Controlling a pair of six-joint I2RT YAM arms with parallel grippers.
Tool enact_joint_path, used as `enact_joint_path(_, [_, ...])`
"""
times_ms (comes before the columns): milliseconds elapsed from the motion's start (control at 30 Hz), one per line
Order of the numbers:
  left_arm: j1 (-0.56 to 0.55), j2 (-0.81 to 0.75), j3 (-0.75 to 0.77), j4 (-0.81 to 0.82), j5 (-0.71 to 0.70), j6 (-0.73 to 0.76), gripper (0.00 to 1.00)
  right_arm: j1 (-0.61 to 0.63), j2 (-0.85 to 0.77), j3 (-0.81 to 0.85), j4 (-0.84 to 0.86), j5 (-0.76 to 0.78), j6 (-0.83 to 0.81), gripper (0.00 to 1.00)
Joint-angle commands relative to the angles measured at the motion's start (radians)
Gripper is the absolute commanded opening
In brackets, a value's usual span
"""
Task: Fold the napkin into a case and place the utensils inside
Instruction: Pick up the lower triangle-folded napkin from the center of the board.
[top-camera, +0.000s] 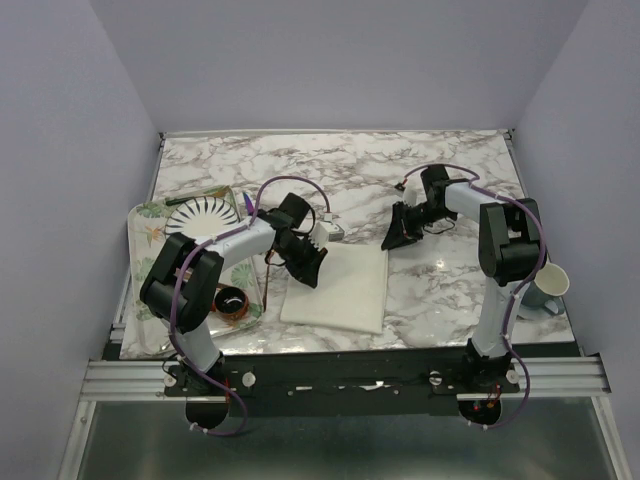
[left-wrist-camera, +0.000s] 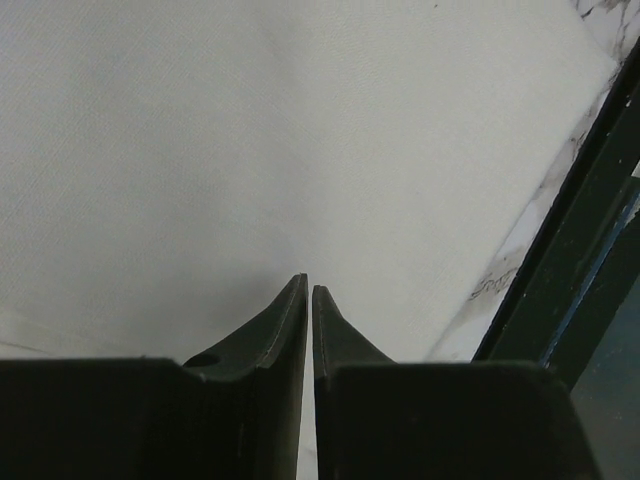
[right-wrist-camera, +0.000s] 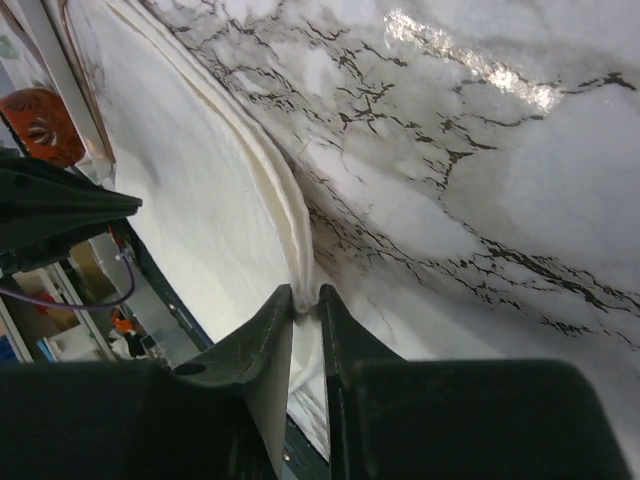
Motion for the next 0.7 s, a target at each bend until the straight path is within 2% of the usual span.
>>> enact_joint_path(0, [0.014,-0.091,-0.057,0.073,0.139,-0.026,0.18,0.002,-0.01,0.041,-0.024,-0.045,-0.028,0.13])
enact_joint_path(67, [-0.006,-0.154,-0.078,0.093,0.134,0.011,0.18,0.002,-0.012,0.044,-0.03,-0.038,-0.033,0.05])
enact_joint_path(167, [-0.066,-0.18,-0.092,0.096,0.055,0.078,0.18,0.003,-0.01,0.051,-0.047,-0.047,-0.085,0.01])
enact_joint_path(333, [-0.099,-0.101,-0.09,0.087,-0.049,0.049,0.17,0.011,-0.035,0.048,-0.058,-0.056,-0.126,0.01])
enact_joint_path(467, [-0.099,0.001,-0.064,0.086,-0.046,0.005,0.15,0.025,-0.049,0.045,-0.087,-0.073,-0.143,0.01])
enact_joint_path(667, [-0.099,0.059,-0.032,0.078,-0.084,-0.014,0.1,0.057,-0.081,0.044,-0.142,-0.105,-0.179,0.01])
